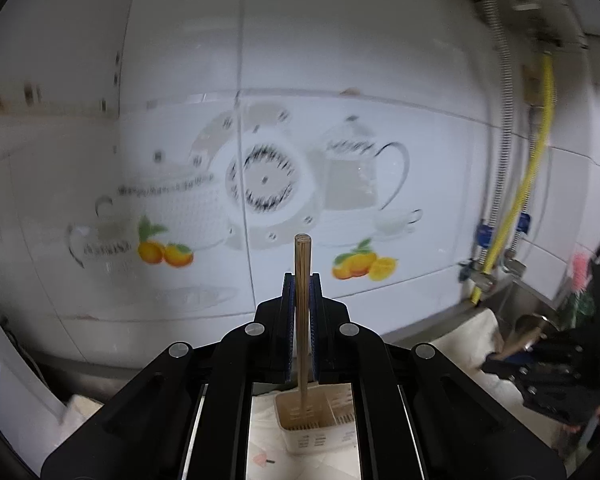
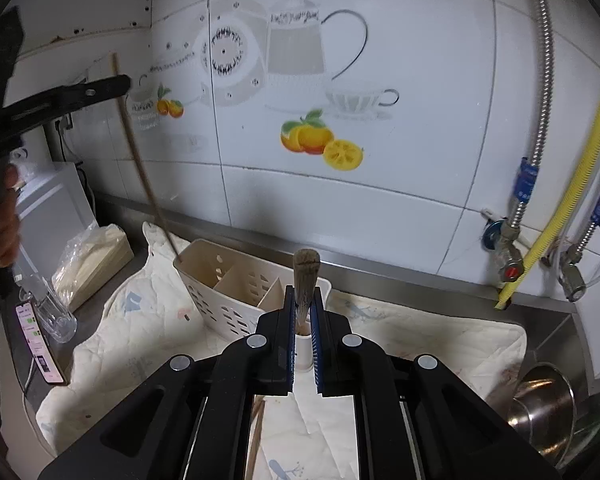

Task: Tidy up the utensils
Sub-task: 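Lift the held chopsticks with both tools and carry them above the white holder, then lower both chopsticks into the white holder and open both tools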

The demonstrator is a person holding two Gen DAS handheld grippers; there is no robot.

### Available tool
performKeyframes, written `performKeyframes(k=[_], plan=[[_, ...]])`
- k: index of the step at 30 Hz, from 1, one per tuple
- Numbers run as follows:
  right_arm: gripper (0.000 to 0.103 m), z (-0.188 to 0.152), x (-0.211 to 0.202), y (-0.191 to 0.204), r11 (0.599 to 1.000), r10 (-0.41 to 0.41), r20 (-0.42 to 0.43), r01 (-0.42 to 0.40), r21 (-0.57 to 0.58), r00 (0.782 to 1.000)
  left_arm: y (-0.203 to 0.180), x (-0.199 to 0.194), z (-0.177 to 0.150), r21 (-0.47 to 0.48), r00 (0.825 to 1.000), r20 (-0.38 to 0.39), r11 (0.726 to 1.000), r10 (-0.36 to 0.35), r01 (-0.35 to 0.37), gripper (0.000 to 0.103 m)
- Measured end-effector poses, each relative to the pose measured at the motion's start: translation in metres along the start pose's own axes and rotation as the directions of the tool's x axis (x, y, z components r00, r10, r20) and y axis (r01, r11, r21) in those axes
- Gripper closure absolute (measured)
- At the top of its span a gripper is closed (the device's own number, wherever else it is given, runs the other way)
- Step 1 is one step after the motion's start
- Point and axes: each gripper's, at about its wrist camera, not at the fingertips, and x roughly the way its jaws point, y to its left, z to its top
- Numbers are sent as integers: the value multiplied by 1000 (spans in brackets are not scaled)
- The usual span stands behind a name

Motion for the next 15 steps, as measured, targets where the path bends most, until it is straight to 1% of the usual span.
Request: performKeyframes(k=[5,7,12,15], plan=[[96,-2,17,-2,1000,3,-32,-2,3,999,16,34,-28,-65,998,-64,998,-10,5,98],[96,-4,25,-4,1000,2,-45,-2,9,999,22,45,-41,-85,994,-105,996,-19,10,97],[96,-10,35,-4,1000,4,-61,-3,22,998,31,60,-64,-108,985,-169,994,-22,4,97],[96,-12,38,-5,1000,0,-63,2,30,998,32,62,-72,-105,982,-185,994,-23,3,96]])
